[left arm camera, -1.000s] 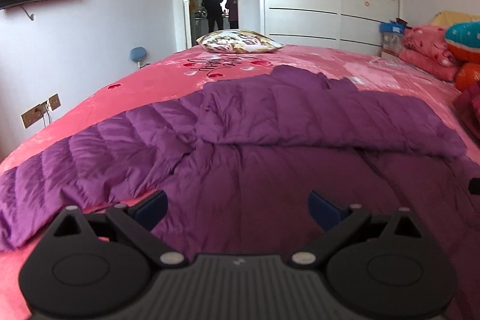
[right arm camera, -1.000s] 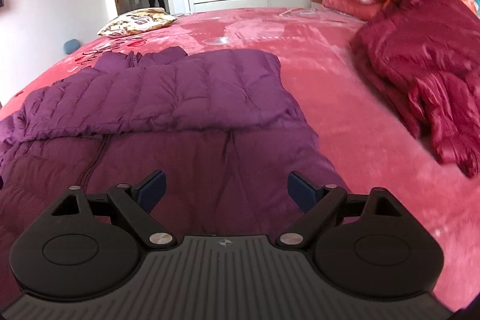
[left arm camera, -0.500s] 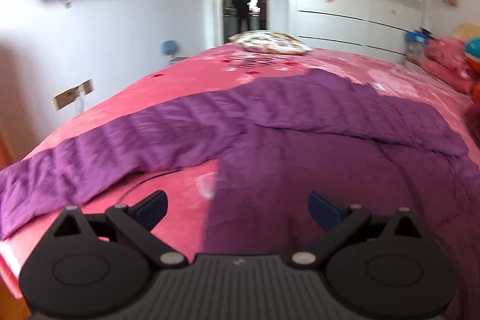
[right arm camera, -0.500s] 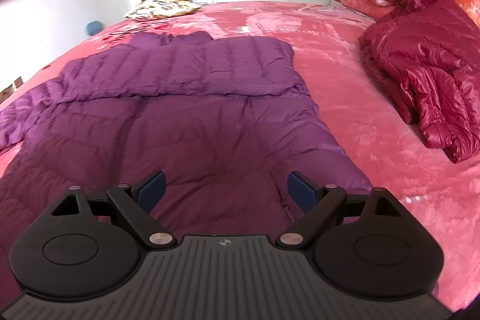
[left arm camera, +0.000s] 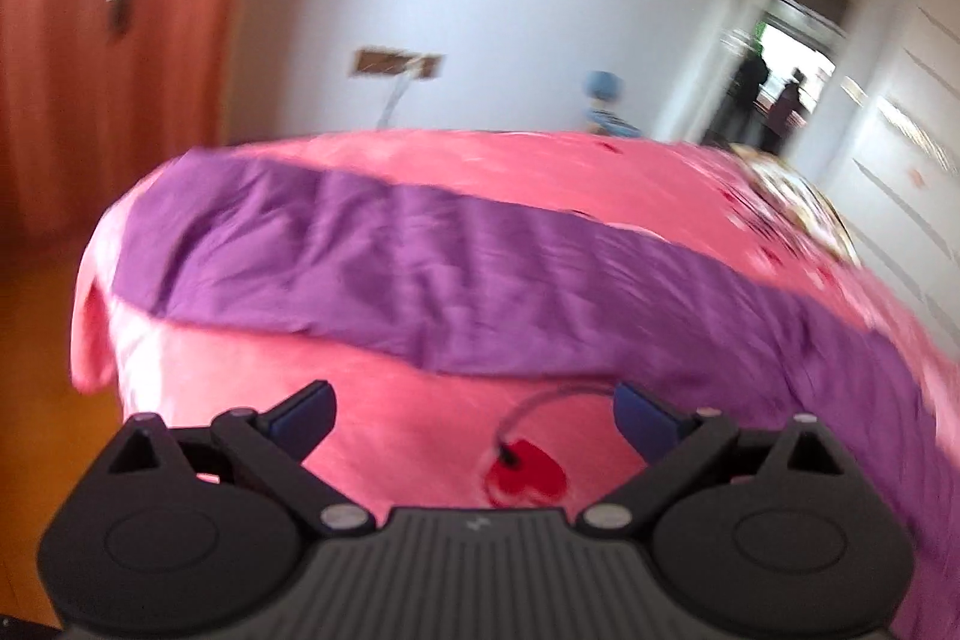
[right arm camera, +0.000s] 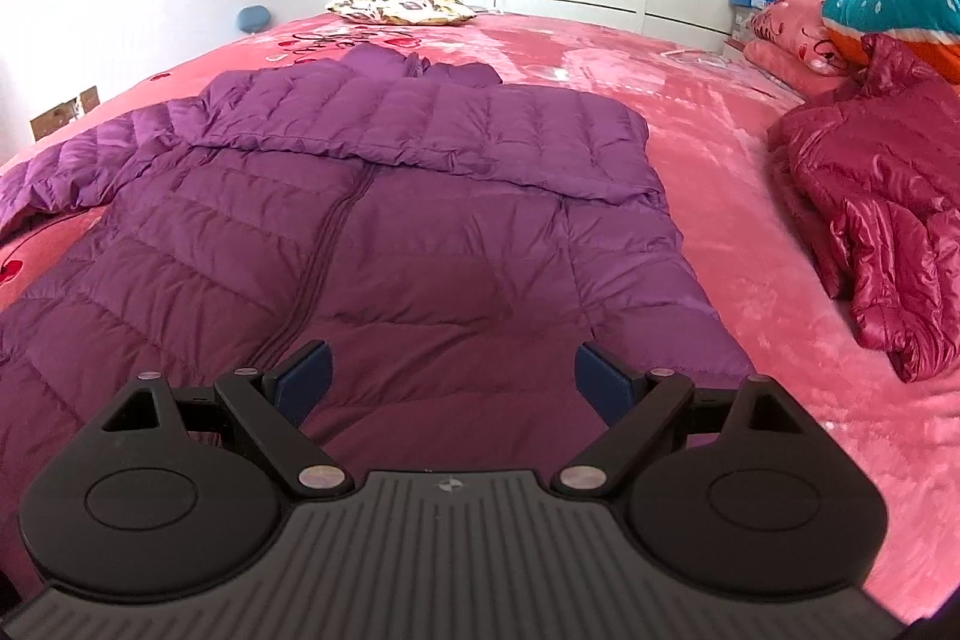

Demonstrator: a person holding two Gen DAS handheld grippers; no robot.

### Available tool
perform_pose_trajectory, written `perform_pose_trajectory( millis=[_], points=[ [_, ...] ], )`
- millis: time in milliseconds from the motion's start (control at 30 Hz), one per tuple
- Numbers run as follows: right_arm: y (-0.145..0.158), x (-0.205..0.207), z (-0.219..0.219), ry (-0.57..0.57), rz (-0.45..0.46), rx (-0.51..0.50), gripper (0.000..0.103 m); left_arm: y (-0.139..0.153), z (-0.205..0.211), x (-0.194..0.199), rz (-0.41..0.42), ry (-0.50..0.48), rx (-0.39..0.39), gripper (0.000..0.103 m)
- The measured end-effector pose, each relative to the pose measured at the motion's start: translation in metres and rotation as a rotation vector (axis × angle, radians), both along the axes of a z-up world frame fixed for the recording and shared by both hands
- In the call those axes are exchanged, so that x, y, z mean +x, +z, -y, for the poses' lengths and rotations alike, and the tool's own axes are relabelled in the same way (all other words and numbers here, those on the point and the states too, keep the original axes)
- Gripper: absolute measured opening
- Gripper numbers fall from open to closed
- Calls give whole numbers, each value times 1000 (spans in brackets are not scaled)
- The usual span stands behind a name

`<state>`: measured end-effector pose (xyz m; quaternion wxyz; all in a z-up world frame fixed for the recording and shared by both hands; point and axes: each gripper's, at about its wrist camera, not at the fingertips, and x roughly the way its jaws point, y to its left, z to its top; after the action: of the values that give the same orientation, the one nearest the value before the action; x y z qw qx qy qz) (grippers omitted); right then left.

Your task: Fold large clothes

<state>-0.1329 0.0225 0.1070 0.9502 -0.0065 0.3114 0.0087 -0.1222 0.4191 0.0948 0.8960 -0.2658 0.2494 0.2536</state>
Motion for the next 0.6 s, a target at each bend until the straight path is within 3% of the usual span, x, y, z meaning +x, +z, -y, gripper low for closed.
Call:
perform_pose_trajectory(
  millis=[200,600],
  points=[
    [-4,0,-5,-27,-30,23,103,-17,-47,0,77,139,-200,98],
    [-16,11,-20,23,-50,-16,103,-43,-92,9,161,237,-475,97]
  ],
)
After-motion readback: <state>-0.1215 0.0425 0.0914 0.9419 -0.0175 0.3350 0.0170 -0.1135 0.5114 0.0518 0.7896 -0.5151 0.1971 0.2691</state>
